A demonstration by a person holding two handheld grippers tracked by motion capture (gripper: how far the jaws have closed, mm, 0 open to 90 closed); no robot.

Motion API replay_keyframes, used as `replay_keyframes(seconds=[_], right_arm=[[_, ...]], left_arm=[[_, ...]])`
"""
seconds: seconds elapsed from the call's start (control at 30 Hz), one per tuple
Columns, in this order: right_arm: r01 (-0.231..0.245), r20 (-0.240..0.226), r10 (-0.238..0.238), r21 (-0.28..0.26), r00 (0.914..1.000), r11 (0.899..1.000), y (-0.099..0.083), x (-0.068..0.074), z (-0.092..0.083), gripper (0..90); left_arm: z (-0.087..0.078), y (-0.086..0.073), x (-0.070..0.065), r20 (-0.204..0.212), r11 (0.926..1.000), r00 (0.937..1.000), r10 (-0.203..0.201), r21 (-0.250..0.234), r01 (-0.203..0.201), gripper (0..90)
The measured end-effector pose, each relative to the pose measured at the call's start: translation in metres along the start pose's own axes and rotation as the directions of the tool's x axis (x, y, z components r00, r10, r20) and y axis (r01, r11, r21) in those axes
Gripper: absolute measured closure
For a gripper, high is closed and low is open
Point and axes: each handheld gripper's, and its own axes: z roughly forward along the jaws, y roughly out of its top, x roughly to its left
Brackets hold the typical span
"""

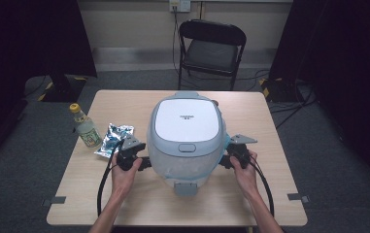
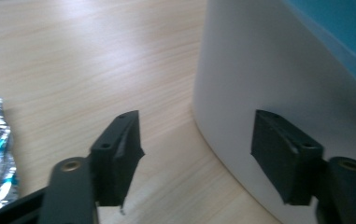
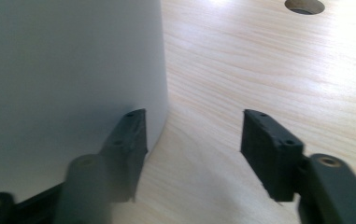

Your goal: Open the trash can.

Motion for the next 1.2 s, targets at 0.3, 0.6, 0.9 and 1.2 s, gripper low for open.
replay_keyframes(seconds=[0.3,0.6,0.9,1.2], right_arm=[[-0.009,0.010,0.008,0.073,0.9999,0.997,-0.026,-0.004,-0.006,26.1],[0.022,0.064,-0.031,0.133,0.9975,0.991,-0.049,-0.006,-0.020,22.2],[0.011,0.077,-0.021,0.119,0.9968,0.993,-0.056,-0.008,-0.019,18.7],[0.008,0.078,-0.017,0.120,0.9968,0.993,-0.056,-0.009,-0.018,17.4]], left_arm=[[-0.016,-0.001,0.006,0.054,0.9999,0.9984,-0.013,0.004,0.013,25.3],[-0.031,-0.009,0.012,0.078,0.9996,0.9966,-0.026,-0.009,0.027,26.0],[-0.053,0.000,0.015,0.130,0.9982,0.9905,-0.044,-0.036,0.049,27.6],[-0.074,0.024,0.003,0.143,0.9956,0.9893,0.027,-0.092,-0.014,29.6]])
